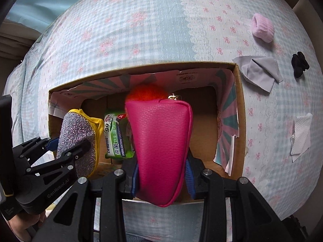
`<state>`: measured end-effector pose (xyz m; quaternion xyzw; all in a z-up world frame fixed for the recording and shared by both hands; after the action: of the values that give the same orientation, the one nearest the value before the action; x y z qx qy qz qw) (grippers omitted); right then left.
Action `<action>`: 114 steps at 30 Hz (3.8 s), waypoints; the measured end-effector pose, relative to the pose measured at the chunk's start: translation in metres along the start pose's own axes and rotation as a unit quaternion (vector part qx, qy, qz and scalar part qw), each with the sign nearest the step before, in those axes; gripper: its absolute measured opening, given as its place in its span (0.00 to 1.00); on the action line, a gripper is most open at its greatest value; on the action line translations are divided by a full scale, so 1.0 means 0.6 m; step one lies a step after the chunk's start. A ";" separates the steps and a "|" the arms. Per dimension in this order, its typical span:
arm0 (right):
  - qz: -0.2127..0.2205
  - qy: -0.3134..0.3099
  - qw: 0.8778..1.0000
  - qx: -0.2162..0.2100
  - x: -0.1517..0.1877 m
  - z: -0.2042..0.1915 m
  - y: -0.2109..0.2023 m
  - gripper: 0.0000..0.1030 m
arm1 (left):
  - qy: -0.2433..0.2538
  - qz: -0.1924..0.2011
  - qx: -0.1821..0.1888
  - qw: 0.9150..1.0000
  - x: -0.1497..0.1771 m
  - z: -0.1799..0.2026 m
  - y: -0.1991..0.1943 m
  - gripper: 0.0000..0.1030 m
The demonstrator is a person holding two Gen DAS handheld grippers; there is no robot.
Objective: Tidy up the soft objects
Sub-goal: 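Lower the sponge and pouch into the box and open both tools, then withdraw both tools from the box toward the remaining cloths and hair clip, then grasp the grey cloth with the left tool while the right tool grasps the white textured cloth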
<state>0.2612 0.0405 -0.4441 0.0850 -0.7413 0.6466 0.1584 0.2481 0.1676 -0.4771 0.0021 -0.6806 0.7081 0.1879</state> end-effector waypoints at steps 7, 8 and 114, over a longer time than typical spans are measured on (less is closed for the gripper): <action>0.034 0.006 0.999 0.019 -0.013 0.009 -0.009 1.00 | 0.031 0.037 -0.020 0.999 -0.001 0.023 -0.024 1.00; 0.042 0.006 0.999 0.016 -0.014 0.010 -0.013 1.00 | 0.035 0.038 -0.022 0.998 0.000 0.027 -0.025 1.00; 0.269 0.177 0.943 0.077 0.022 0.594 0.068 0.81 | 0.310 -0.018 -0.107 0.945 -0.360 0.577 0.126 0.65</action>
<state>0.1906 -0.3033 -0.5183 -0.2217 -0.6442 0.7251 0.1003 0.3410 -0.2237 -0.5803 -0.2251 -0.6605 0.5931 0.4017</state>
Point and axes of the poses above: each gripper's, at about its wrist camera, not at the fingertips, and y roughly the way its jaws point, z to its right, x to its underside, the point moved 8 cm from there along y, roughly the way its jaws point, and after that the axes turned 13 degrees about -z, right-handed, at the moved point
